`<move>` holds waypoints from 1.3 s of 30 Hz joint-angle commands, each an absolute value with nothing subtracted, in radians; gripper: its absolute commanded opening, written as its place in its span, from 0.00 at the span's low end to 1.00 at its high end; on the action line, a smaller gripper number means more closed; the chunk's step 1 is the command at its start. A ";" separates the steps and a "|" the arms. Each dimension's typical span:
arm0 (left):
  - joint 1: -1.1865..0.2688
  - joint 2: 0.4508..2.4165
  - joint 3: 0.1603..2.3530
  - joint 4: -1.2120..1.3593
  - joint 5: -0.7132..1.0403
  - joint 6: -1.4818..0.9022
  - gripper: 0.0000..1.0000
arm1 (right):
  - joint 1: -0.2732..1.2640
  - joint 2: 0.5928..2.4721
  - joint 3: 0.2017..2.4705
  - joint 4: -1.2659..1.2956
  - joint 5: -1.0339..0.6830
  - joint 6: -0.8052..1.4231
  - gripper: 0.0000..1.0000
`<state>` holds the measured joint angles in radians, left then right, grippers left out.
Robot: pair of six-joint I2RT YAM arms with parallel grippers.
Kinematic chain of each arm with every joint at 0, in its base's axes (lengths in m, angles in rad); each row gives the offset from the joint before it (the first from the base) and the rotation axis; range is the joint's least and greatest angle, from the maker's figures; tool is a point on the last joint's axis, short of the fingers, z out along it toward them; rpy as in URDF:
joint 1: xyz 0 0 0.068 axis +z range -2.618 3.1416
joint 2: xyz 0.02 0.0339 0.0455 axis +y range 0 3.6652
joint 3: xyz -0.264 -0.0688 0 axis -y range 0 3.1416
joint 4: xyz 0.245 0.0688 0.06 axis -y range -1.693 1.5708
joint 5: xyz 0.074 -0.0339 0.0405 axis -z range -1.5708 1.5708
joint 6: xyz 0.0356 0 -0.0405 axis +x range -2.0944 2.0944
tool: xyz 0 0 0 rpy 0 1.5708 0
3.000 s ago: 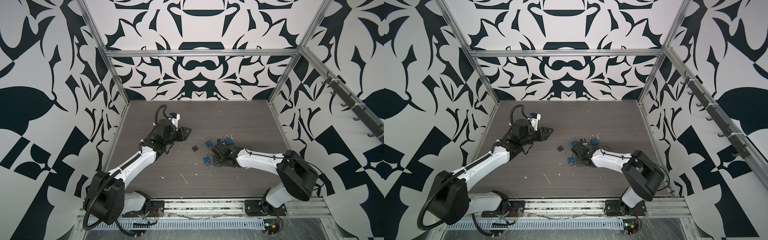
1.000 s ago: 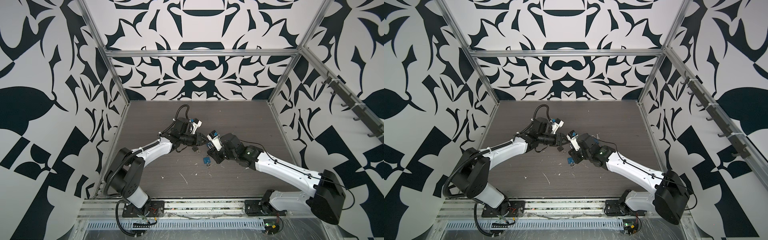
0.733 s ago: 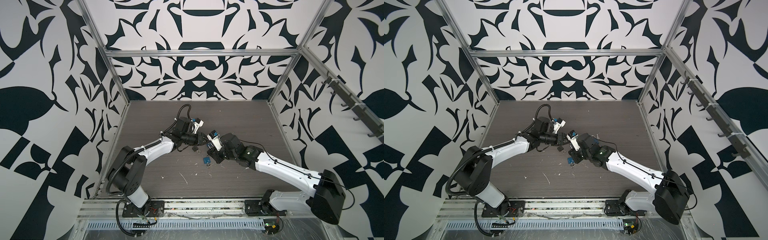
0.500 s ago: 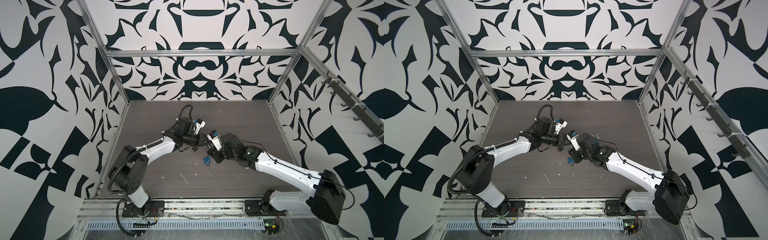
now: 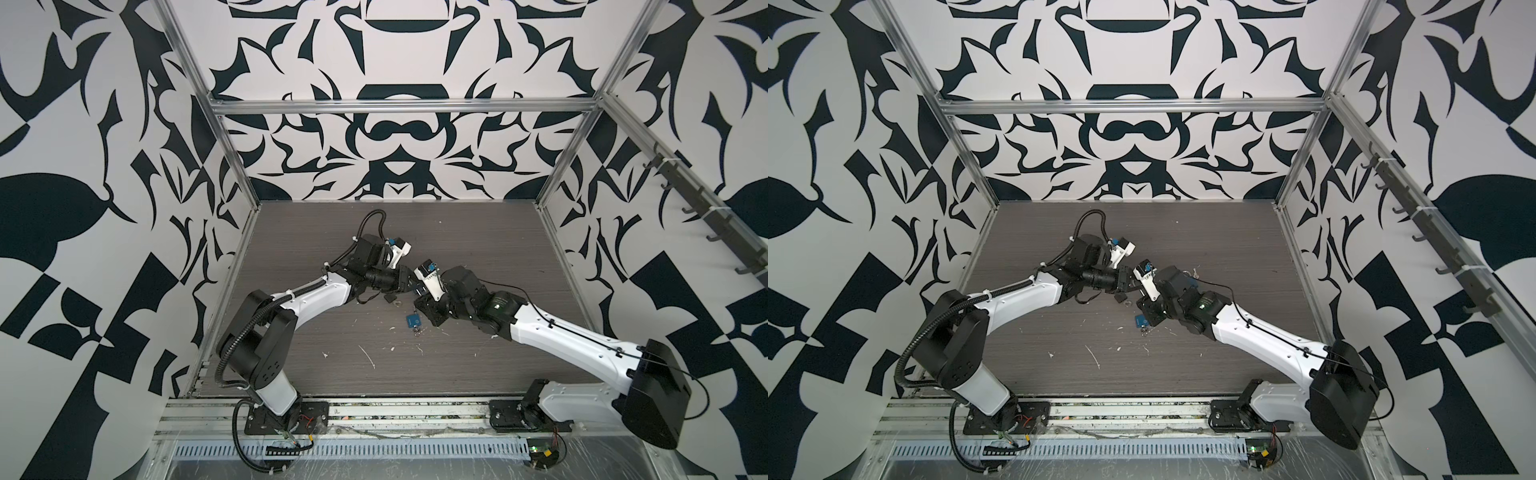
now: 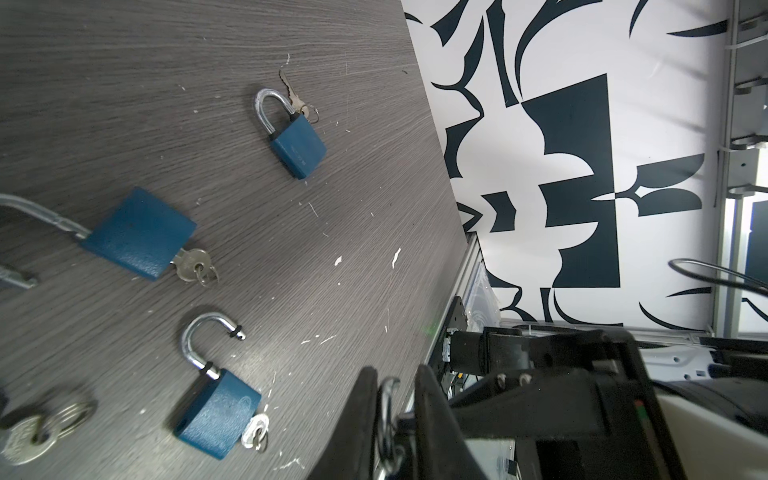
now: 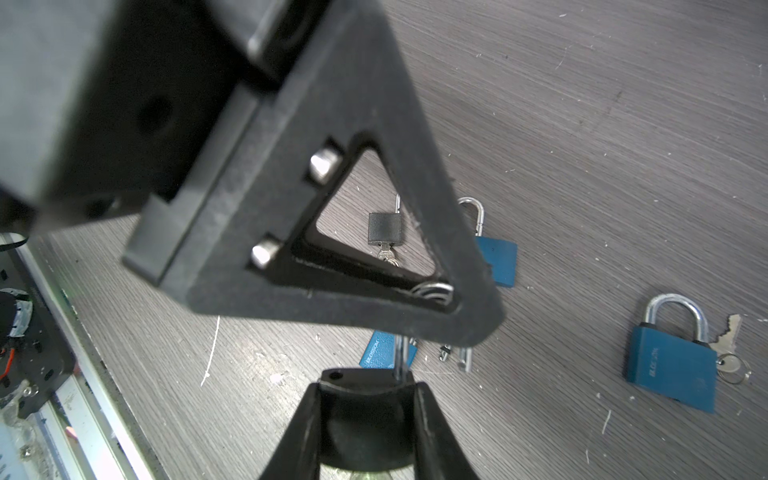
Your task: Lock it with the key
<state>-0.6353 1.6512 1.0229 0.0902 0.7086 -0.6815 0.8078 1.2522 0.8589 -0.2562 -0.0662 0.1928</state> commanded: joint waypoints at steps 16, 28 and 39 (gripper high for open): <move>-0.640 1.675 1.055 0.102 0.677 -0.726 0.00 | 0.807 1.216 0.872 -0.174 -0.034 0.244 0.35; -0.631 1.691 1.120 0.188 0.574 -0.832 0.00 | 0.660 1.103 0.848 -0.151 -0.173 0.355 0.53; -0.630 1.682 1.149 0.270 0.545 -0.890 0.00 | 0.512 1.019 0.818 -0.127 -0.325 0.371 0.53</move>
